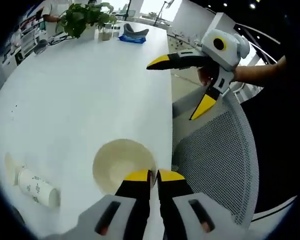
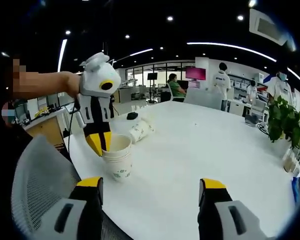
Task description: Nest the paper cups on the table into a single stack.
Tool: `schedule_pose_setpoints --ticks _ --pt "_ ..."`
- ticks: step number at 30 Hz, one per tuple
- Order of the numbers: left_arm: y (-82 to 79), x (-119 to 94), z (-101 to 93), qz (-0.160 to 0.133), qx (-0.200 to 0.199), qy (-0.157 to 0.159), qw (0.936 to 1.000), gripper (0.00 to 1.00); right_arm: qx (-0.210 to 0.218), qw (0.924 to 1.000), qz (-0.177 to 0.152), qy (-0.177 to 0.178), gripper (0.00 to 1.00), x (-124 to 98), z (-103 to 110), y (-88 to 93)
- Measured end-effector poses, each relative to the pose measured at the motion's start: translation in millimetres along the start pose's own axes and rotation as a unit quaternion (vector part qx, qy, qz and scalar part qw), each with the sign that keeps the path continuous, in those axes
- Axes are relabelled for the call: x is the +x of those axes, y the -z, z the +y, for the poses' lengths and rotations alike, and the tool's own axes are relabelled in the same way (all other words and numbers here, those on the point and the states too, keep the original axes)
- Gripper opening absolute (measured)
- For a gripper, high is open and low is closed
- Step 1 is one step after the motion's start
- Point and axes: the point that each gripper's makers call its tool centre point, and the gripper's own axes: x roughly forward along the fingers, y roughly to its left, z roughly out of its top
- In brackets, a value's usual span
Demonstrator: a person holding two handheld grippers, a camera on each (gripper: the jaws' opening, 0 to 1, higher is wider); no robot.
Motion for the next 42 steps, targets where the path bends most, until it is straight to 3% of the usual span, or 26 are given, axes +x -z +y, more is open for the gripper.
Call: schedule_pose_setpoints --ticks 9,20,28,35,39,42 --pt "0.7 3 -5.3 -0.002 -0.013 0.011 0.9999 0.04 0.001 1.0000 0.000 -0.002 0.79 0 1 -0.1" --pt "1.4 3 -1.8 -0.007 0.003 0.007 1.0000 0.04 -0.002 1.0000 0.004 -0.006 0.79 1 3 2.2" --pt "-8.6 -12 -2.8 -0.045 -0.009 0.001 0.9989 0.10 -0.003 1.0000 0.005 -0.006 0.79 1 2 2.9" --pt "-3.1 -31 14.9 -0.069 -0.023 -0.030 0.9969 0.18 -0.003 1.0000 0.002 -0.003 0.80 1 2 1.3" --pt "4.1 -40 29.5 -0.079 -0.038 -0.063 0.9942 0.21 -0.004 1.0000 0.001 -0.003 0.81 1 2 0.7" --pt "11.8 -53 49.5 -0.095 -0.067 -0.099 0.9883 0.26 -0.004 1.0000 0.001 -0.003 0.82 1 2 0.5"
